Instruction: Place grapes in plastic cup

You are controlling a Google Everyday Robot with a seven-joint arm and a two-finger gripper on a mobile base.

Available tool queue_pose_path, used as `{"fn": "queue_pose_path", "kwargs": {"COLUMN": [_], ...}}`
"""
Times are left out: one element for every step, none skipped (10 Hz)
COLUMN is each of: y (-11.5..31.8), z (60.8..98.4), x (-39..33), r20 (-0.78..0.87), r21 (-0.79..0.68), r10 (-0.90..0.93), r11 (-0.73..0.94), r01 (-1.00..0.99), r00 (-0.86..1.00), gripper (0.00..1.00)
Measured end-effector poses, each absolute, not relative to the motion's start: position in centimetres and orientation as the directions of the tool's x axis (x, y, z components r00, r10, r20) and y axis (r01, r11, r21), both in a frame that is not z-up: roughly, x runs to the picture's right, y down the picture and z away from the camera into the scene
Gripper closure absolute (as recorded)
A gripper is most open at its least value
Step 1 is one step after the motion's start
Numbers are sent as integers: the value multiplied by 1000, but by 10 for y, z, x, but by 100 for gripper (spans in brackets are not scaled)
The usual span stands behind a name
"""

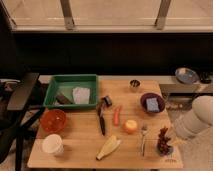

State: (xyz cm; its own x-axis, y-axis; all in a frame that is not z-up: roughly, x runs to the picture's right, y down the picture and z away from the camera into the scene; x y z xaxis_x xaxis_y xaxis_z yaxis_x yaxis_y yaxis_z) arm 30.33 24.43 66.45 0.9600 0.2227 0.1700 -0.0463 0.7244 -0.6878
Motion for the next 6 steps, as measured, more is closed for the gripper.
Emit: {"fn": "queue_pose_path", "kwargs": {"y": [244,245,243,239,237,237], "z": [665,665,662,658,655,656], "x": [302,301,300,300,302,302], "r20": [175,180,184,188,187,188], "r21": [-688,-688,-683,-670,-661,-661], "r10": [224,225,222,218,218,218], "r11": [724,725,729,742,749,749], "r01": [-43,-41,-38,-37,-41,-41], "r00": [959,958,958,958,958,958], "gripper": [20,20,20,20,20,20]}}
